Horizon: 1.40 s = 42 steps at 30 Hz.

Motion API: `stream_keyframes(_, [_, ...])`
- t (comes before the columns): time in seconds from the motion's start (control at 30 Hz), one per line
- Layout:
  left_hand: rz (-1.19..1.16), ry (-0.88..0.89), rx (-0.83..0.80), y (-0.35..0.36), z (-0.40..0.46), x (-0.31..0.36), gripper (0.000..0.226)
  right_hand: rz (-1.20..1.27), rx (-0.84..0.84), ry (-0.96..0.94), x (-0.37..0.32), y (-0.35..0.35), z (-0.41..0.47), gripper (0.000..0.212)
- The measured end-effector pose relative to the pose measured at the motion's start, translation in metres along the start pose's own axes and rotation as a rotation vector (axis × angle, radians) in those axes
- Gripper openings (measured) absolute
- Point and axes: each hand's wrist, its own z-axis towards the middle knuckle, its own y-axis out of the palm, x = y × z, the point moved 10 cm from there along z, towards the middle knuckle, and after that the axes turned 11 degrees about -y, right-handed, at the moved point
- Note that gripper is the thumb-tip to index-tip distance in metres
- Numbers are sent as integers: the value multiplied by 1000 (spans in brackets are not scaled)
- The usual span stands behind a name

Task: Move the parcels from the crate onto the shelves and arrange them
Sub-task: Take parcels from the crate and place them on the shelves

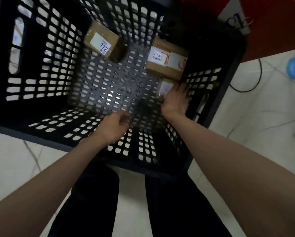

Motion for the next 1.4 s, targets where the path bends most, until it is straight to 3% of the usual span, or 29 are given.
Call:
stream_keyframes(0.07, [-58, -4, -3, 2, 4, -9, 29, -78, 71, -20, -1, 1, 2, 54])
stream_keyframes(0.17, [-189, -37, -9, 4, 10, -15, 25, -91, 35, -69, -10, 3, -14, 74])
stream_keyframes(0.23, [-402, -116, -89, 11, 11, -19, 24, 43, -38, -119, -23, 9, -37, 86])
stream_keyframes(0.37, [-706, -250, -265, 28, 8, -13, 42, 338, 7, -245, -56, -6, -90, 88])
stream_keyframes(0.47, [-861, -272, -299, 25, 3, -10, 46, 427, 34, -334, -73, -19, -127, 89])
stream_keyframes(0.6, [-870, -212, -291, 9, -15, -6, 40, 463, 88, -432, -76, -47, -165, 90])
stream_keyframes(0.7, [-866, -175, -300, -9, -41, -9, 62, 692, 84, -509, -73, -76, -186, 82])
stream_keyframes(0.9, [-874, -50, -299, -61, -123, 9, 50, 1065, -4, -238, -54, -142, -203, 61])
stream_keyframes(1.03, [-951, 17, -292, -89, -190, 37, 45, 1424, -330, 22, -66, -171, -218, 44])
stream_keyframes(1.17, [-958, 51, -266, -113, -256, 66, 51, 1496, -389, 16, -77, -227, -242, 44])
stream_keyframes(1.4, [-763, 128, -217, -155, -384, 127, 57, 1521, -286, -15, -53, -349, -302, 47])
